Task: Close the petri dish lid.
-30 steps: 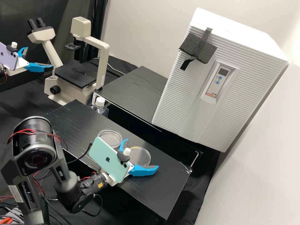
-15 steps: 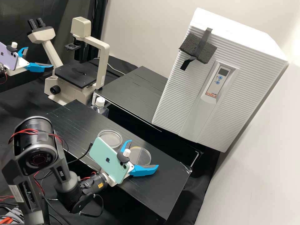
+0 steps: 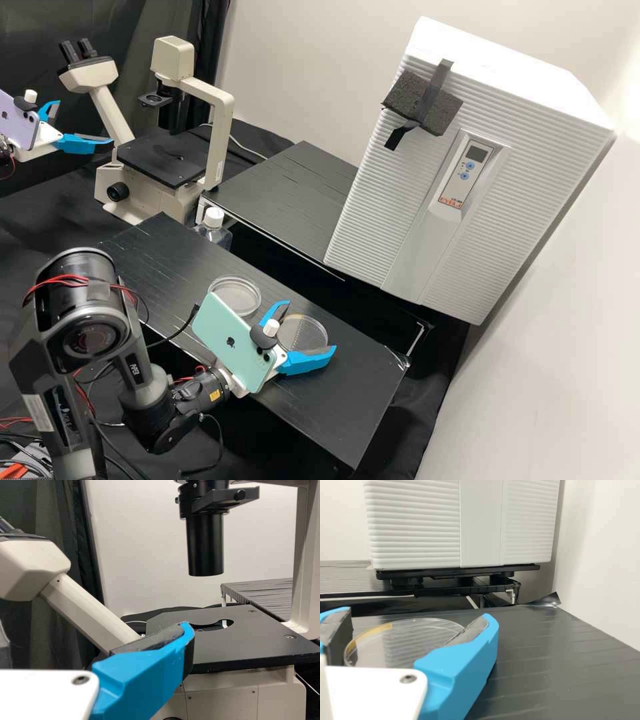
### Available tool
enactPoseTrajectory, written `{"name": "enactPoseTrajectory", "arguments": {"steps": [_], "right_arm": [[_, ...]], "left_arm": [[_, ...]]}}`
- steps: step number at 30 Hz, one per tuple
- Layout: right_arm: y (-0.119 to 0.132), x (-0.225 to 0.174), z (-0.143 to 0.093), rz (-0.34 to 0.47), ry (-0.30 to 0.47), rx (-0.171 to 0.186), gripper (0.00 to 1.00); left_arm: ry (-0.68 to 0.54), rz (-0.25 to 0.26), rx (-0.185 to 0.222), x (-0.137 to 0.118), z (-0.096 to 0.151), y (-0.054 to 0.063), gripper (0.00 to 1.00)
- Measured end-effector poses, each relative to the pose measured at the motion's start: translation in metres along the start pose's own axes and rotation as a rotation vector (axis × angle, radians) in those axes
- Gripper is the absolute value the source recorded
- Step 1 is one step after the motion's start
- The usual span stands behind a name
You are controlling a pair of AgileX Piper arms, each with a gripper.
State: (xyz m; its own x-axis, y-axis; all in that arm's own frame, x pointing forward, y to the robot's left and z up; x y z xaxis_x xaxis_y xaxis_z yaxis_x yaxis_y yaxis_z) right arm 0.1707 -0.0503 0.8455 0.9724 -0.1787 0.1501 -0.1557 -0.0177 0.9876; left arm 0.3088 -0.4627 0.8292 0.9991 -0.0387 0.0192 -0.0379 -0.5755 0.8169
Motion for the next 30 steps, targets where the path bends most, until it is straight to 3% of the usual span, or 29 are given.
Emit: {"name": "enactPoseTrajectory", "arguments": {"steps": [19,26,30], "right_arm": [[-0.002,0.001,-0.001,0.007,-0.002,0.017,0.00],[0.006,-0.004,-0.012,0.026,0.045,0.070,0.00],[0.008,-0.008,-0.022,0.019,0.087,0.083,0.00]], "left_arm": [[0.000,0.000,0.000,0.000,0.000,0.000,1.00],[0.000,0.000,0.000,0.000,0.000,0.000,1.00],[0.000,0.000,0.000,0.000,0.000,0.000,1.00]]}}
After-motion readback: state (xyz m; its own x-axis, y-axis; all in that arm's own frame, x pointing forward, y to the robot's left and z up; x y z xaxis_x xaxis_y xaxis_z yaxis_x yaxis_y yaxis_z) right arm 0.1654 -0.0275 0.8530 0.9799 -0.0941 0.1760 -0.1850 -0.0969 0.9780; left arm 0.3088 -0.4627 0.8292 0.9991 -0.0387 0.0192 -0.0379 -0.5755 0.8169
